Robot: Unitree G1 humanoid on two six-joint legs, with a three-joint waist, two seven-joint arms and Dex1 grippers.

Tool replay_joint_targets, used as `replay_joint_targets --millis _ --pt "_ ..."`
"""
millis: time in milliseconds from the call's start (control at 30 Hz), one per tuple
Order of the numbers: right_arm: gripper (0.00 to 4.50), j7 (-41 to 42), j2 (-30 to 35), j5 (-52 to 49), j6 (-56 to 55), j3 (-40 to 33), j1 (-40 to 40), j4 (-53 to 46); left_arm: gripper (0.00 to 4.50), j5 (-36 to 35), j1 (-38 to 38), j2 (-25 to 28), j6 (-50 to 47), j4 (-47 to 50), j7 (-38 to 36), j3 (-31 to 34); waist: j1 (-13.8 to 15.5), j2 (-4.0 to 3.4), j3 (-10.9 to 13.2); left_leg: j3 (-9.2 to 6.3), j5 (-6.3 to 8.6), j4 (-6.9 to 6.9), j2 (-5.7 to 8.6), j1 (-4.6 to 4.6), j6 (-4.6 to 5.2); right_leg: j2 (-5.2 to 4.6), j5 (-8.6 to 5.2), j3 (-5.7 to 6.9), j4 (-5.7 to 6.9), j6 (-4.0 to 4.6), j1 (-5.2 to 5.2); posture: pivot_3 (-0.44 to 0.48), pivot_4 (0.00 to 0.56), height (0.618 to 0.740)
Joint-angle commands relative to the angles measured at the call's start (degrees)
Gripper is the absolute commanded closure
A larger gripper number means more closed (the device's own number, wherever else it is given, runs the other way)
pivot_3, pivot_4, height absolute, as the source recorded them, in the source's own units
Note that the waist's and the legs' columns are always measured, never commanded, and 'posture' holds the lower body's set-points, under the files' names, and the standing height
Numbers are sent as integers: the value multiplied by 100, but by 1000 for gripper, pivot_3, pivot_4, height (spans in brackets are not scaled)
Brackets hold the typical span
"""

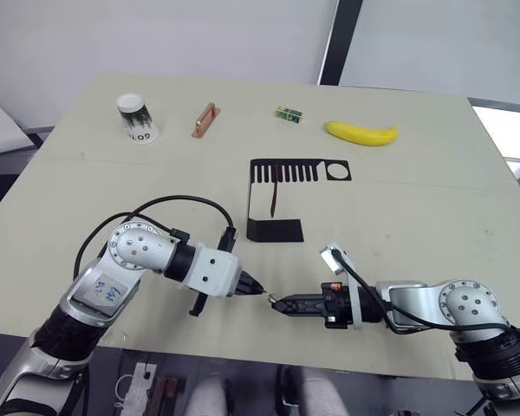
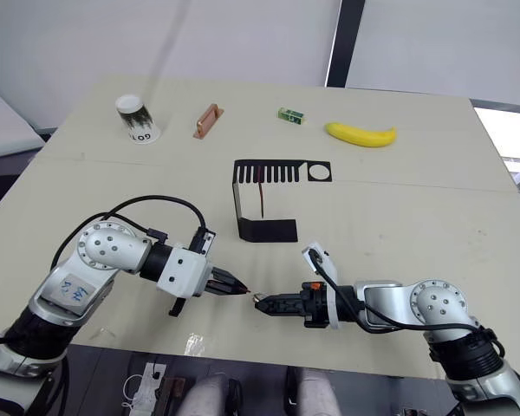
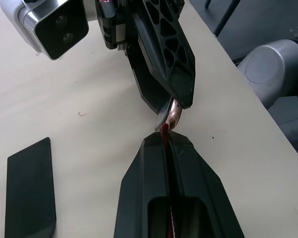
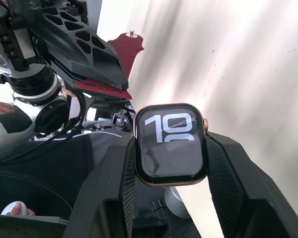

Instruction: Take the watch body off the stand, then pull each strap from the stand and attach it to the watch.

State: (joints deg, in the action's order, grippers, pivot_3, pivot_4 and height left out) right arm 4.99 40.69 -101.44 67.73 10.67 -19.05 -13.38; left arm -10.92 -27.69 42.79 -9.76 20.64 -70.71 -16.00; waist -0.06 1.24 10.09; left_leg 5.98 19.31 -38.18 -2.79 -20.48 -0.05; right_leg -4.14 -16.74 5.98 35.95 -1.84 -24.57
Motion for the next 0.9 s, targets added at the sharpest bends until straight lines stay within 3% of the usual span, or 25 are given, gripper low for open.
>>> replay_joint_targets --millis 33,900 --pt "2967 173 -59 -70 27 -127 -7 -107 4500 -9 -114 -25 25 216 22 -1 3 0 0 0 0 0 0 0 0 0 0 0 -1 0 0 0 150 740" --pt "2967 190 -77 -31 46 -148 -19 -97 4500 176 245 37 268 139 96 -28 1 0 0 0 0 0 0 0 0 0 0 0 0 0 0 0 150 740"
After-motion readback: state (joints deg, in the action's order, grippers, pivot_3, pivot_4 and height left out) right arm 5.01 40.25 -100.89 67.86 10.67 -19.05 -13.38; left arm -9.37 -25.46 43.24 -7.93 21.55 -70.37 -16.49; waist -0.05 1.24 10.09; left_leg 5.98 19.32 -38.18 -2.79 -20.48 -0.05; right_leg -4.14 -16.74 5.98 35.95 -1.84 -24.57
